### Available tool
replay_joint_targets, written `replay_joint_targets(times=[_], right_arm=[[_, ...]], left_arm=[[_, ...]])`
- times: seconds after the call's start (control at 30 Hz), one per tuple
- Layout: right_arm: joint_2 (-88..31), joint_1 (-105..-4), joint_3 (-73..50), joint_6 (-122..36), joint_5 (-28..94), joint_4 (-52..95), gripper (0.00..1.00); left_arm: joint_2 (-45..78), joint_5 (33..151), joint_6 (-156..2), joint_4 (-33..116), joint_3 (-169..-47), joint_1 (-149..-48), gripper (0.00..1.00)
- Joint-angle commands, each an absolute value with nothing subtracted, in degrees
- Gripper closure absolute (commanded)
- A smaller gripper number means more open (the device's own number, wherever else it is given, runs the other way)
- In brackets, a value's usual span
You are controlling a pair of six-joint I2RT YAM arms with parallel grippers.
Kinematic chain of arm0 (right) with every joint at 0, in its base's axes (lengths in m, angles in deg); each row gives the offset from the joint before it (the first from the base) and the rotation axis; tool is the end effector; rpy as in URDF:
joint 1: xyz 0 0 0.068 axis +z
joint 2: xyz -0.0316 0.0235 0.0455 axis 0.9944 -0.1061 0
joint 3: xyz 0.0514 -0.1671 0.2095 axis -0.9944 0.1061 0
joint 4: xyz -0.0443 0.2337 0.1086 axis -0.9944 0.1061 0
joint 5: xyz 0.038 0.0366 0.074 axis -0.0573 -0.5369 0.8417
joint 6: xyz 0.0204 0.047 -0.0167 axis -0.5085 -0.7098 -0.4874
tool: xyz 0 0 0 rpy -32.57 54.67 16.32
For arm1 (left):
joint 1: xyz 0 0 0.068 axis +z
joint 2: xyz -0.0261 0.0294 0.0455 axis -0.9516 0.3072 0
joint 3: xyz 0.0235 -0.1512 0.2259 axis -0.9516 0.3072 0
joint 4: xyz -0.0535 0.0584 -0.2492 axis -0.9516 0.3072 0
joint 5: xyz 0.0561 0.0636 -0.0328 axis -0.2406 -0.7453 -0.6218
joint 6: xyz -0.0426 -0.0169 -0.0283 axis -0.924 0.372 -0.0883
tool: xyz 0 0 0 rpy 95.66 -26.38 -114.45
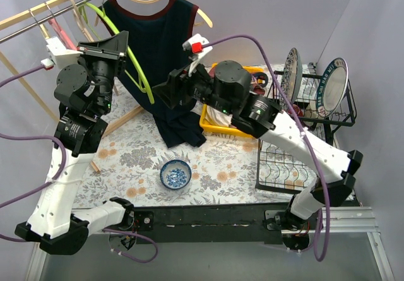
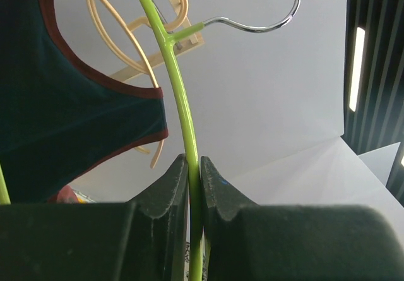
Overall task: Remove the tank top from the hanger
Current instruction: Place the hanger at the clothesline.
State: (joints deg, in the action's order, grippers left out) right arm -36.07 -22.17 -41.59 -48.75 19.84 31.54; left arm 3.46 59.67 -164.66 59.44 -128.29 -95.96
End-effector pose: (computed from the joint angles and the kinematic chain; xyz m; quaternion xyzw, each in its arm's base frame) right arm 0.1632 0.2963 0.5201 -0.2436 0.6189 0.4237 0.6149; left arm 0.1731 -0.0607 0.5472 -0.4987 0.3767 -0.6177 0.4774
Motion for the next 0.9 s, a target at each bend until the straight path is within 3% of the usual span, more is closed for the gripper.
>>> replay_joint_targets(times=[0.0, 0.2, 0.37, 0.87], right_arm=[[-38.72, -22.21, -48.52, -46.42, 18.79, 31.41, 0.28], [-39.08, -22.21, -48.26, -48.10, 21.36, 30.96, 0.29], [-34.88, -22.21, -45.99, -48.53, 14.35, 32.72, 0.21], [-33.18, -21.42, -40.00, -53.19, 22.41, 27.63, 0.28]], left_arm=[[4.55, 59.35, -159.95, 56.73, -131.56, -96.01, 1.00], [4.55, 59.18, -158.90, 54.01, -129.80, -96.01, 1.00], [4.99, 58.65, -156.52, 53.30, -129.80, -96.10, 1.00], [3.41, 57.86, -157.22, 51.63, -126.81, -96.01, 1.00]])
